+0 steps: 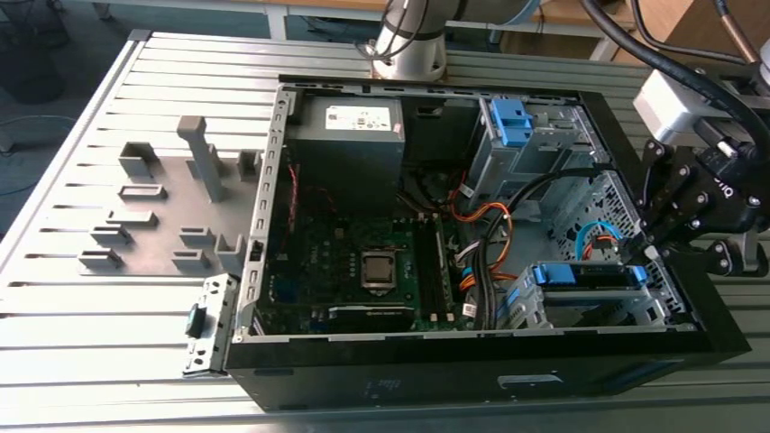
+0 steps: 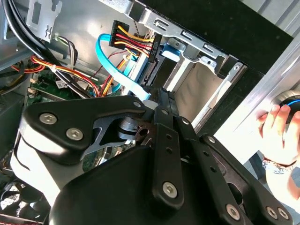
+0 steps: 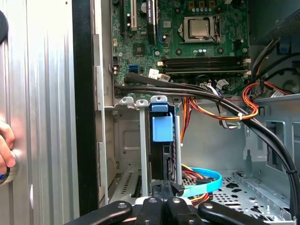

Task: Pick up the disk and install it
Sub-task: 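Insert the first disk wire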

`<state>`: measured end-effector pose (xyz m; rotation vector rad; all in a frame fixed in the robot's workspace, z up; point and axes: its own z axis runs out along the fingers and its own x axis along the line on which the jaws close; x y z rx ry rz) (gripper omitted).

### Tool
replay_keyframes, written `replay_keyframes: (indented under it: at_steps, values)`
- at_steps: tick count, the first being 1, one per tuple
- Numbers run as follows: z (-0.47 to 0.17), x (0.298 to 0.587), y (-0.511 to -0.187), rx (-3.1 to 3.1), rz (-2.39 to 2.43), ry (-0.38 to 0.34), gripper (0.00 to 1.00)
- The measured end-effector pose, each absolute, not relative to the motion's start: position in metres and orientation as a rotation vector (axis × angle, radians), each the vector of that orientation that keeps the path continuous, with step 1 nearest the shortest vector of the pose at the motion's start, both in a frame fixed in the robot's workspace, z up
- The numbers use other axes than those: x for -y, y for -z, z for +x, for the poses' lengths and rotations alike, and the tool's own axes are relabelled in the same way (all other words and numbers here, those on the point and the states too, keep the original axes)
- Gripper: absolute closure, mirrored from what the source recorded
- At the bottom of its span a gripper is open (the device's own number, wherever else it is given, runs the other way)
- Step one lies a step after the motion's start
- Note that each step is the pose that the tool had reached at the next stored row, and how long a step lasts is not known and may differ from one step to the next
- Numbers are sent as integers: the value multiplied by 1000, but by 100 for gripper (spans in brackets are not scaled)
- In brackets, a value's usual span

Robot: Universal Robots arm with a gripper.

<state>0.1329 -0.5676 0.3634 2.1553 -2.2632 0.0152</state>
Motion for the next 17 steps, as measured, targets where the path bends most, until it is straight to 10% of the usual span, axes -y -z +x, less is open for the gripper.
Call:
replay_keyframes:
  at_steps: [17]
  values:
    - [137, 568, -361, 2263, 2155, -13, 65]
